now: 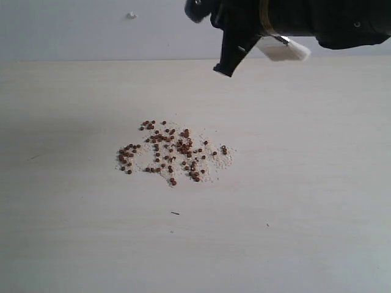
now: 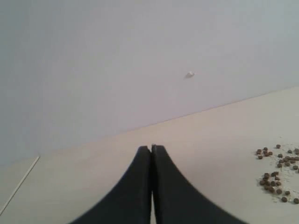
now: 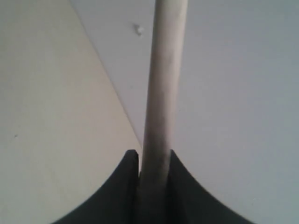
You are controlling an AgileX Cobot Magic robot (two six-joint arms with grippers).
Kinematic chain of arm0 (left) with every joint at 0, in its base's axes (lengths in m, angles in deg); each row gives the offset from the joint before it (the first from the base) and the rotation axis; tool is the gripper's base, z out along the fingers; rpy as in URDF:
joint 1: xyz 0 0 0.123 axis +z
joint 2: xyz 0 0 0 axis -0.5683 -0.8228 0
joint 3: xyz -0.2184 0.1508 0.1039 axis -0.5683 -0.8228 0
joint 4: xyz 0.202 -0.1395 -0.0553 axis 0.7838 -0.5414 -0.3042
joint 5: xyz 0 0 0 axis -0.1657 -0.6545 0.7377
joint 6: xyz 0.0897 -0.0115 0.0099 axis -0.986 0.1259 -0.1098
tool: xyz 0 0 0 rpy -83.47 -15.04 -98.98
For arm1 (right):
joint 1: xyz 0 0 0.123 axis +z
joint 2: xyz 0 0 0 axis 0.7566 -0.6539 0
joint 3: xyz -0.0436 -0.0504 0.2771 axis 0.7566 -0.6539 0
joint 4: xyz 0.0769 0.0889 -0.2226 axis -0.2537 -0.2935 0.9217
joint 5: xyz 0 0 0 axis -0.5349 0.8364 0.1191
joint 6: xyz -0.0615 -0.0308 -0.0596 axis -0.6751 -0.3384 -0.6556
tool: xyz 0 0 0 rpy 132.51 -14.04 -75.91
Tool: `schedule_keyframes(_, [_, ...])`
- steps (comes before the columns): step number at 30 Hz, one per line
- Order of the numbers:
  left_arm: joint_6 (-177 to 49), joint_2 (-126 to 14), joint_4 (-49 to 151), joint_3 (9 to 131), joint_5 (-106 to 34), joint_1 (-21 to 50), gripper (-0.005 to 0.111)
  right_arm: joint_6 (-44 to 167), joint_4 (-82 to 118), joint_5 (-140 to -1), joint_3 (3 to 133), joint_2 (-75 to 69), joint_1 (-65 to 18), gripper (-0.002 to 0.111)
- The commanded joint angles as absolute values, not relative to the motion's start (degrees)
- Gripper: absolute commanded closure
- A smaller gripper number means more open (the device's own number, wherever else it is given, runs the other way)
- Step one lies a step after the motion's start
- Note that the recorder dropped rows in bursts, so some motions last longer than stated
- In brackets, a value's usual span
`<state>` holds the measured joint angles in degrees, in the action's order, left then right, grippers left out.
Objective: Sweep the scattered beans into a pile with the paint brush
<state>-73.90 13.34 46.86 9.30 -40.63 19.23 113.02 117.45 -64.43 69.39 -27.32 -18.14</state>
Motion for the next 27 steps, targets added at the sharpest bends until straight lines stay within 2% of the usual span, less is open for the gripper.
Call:
schedule_keyframes(1, [-73.9,13.6,47.0,9.1,-40.8,19.3,0.107,109.5,117.8,-67.5,66.8,-27.3,-24.7,0.108])
schedule_keyframes(4, [-73.9,13.6,47.0,9.1,-40.8,19.3,0.107,115.1,115.4,-82.1,64.9,-27.3,-33.0,0.108])
schedule_keyframes(10, [-73.9,13.6,47.0,9.1,-40.8,19.3,0.107,105.8,88.6,-92.6,60.7,-27.3,-40.6,0.108])
schedule_keyframes(15, [-73.9,13.6,47.0,9.1,-40.8,19.3,0.107,84.4,59.3,-99.5,52.2,-27.3,-41.6,0.108])
schedule_keyframes(19, [-73.9,13.6,47.0,9.1,-40.8,19.3,0.107,70.1,33.3,-118.8,42.5,-27.5,-41.1,0.108])
schedule_keyframes(22, [-73.9,13.6,47.0,9.1,-40.8,19.3,0.107,69.6,30.5,-130.0,38.5,-28.7,-41.1,0.108])
schedule_keyframes(27, [-73.9,13.6,47.0,9.1,-40.8,19.3,0.107,66.0,35.0,-133.3,37.7,-33.1,-41.1,0.108])
